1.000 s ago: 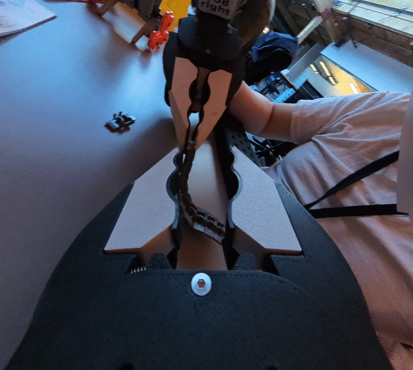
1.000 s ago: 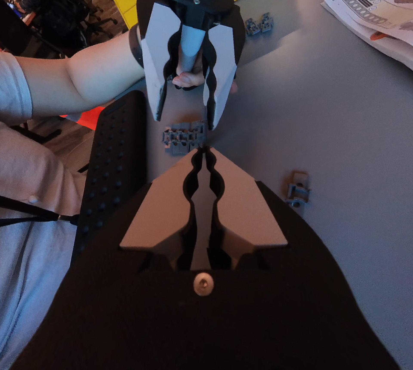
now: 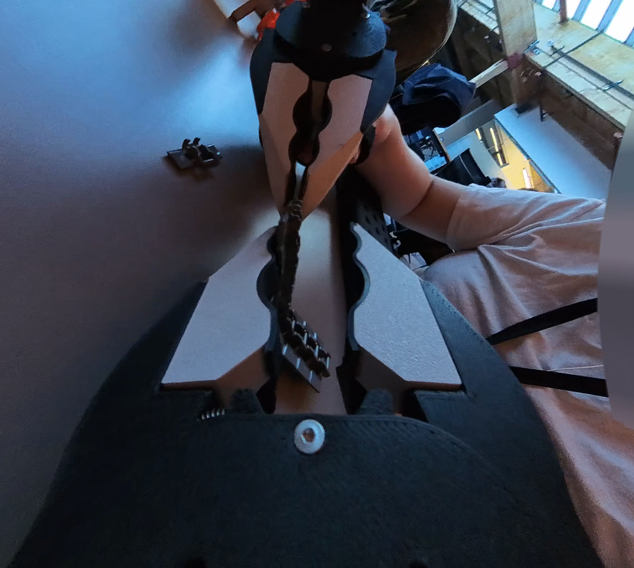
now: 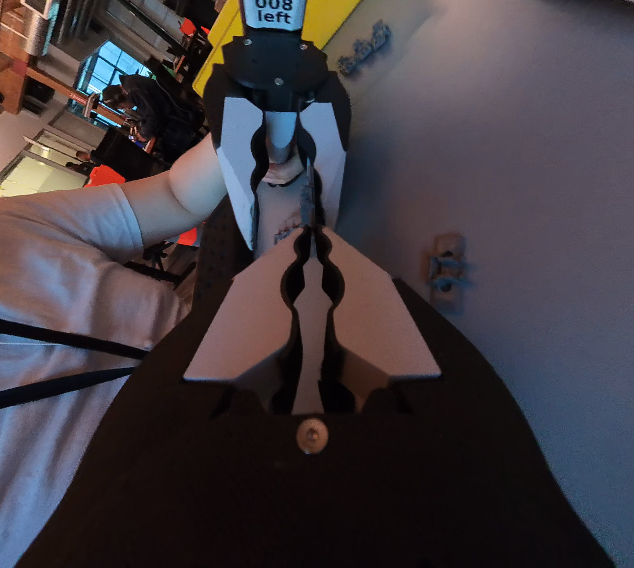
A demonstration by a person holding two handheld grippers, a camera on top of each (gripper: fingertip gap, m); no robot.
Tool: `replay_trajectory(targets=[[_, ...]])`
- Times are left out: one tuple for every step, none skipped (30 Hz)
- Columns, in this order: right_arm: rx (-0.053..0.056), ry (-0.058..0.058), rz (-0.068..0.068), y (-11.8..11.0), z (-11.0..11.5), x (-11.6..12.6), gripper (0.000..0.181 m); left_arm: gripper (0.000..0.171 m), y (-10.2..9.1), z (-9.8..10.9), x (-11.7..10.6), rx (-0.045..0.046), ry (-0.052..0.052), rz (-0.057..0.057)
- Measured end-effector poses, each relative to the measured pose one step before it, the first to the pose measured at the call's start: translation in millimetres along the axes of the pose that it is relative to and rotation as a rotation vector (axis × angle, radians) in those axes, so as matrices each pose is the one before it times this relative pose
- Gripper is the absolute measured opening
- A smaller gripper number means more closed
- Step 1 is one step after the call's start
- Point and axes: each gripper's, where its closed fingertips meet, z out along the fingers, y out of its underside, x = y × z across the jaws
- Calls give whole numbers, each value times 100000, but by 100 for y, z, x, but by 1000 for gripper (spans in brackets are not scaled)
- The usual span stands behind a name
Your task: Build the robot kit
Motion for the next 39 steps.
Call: replay_trajectory(targets=[[-274, -302, 962, 68, 110, 45, 1, 30, 194, 58, -210, -1241, -1430, -354], [38, -662, 481, -15, 58, -59, 1, 26, 103, 21, -81, -515, -682, -3], [261, 491, 483, -44, 11, 101, 1, 26, 43, -7, -17, -118, -288, 145], [561, 851, 284, -66, -15, 170, 1, 25, 23, -3, -136, -87, -945, -359], [257, 342, 76, -19, 2, 91, 1, 22, 73, 18, -210, -407, -1187, -848], [-797, -448, 525, 135, 42, -25, 1, 18, 87, 49, -163, -658, -860, -651], [-1008, -973, 897, 170, 42, -69, 1, 14, 141, 52, -113, -981, -697, -255], [-515, -1132, 781, 98, 10, -133, 3, 9, 90, 42, -72, -648, -557, -26], [-423, -571, 365, 37, -28, -116, 6, 6, 42, 22, 19, -218, -50, 305], [-863, 779, -534, 63, -122, 42, 8, 6, 55, 16, 78, -307, 310, 389], [-591, 1710, -1542, -36, -230, 103, 10, 7, 20, -12, 8, -75, 85, -61], [277, 1312, -2469, -199, -327, -29, 12, 6, -27, -17, -14, 211, 92, -307], [292, 651, -3082, -262, -453, -205, 13, 6, -49, -43, 34, 343, 320, -17], [345, 1265, -4014, -345, -604, -149, 14, 6, -12, -21, 31, 134, 201, 65], [589, 3281, -6244, -442, -759, 149, 13, 6, 21, -6, -17, -115, -46, -155], [-260, 6503, -8541, -330, -812, 706, 13, 6, 37, 19, 2, -232, 125, -102], [-1736, 9055, -10535, -21, -722, 1226, 16, 6, 34, 10, 10, -284, 64, 70], [-2885, 8872, -11053, 318, -475, 1328, 18, 6, 20, 18, -15, -182, -160, -20], [-3543, 6157, -9014, 653, -153, 1018, 20, 6, 10, 9, -13, -54, -108, 65], [-3218, 1836, -5090, 770, 140, 468, 21, 6, 1, 3, 10, -59, -79, 218], [-2087, -1697, 658, 670, 342, -10, 22, 6, -3, -4, -12, 60, -108, 153], [-1284, -3158, 5207, 463, 384, -157, 22, 6, -15, -19, -10, 161, -120, 10], [-908, -4014, 5266, 264, 317, -359, 22, 6, -25, -20, -17, 183, -126, 5], [-478, -2348, 3008, 95, 200, -289, 22, 6, -31, -15, -14, 241, -213, 186], [-173, 305, -40, -2, 106, -82, 23, 6, -28, -16, -40, 222, -433, 317], [-343, 2619, -1913, -3, 49, 170, 22, 6, -1, -3, -21, -15, -281, 254], [-491, 3705, -2748, -19, -5, 273, 23, 6, 27, 21, -20, -263, -202, -12], [-156, 3080, -3944, -129, -68, 57, 22, 6, 33, 35, -40, -260, -207, -157], [466, 2825, -5691, -271, -85, -142, 21, 6, 25, 14, 12, -145, 64, -53], [314, 2130, -7836, -319, -33, -365, 21, 6, 2, -8, 3, 18, 21, 4], [-821, 2847, -8474, -193, 37, -288, 20, 6, -9, -17, -6, 69, 49, -114], [-3678, 4126, -7126, 222, 74, 97, 19, 6, 5, -12, -7, 49, 113, -187], [-4908, 2743, -4653, 483, 72, 148, 18, 6, 1, -16, -9, 34, 36, -203], [-2504, 1472, -746, 339, 74, 176, 19, 6, -4, -7, -22, 44, -38, -166], [-443, -519, 3423, 216, 91, 86, 19, 6, 8, -18, 1, 1, -27, -76], [-517, -2265, 5553, 279, 131, -47, 22, 6, 10, -12, -13, -40, -68, 51], [-660, -2883, 4528, 258, 97, -173, 23, 6, 26, 0, -5, -85, -108, 36], [121, -844, 2677, 107, 97, 10, 24, 6, 10, 2, -6, -101, -55, -27], [471, 827, 1913, -12, 122, 265, 25, 7, 29, 5, 3, -145, 10, -32]])
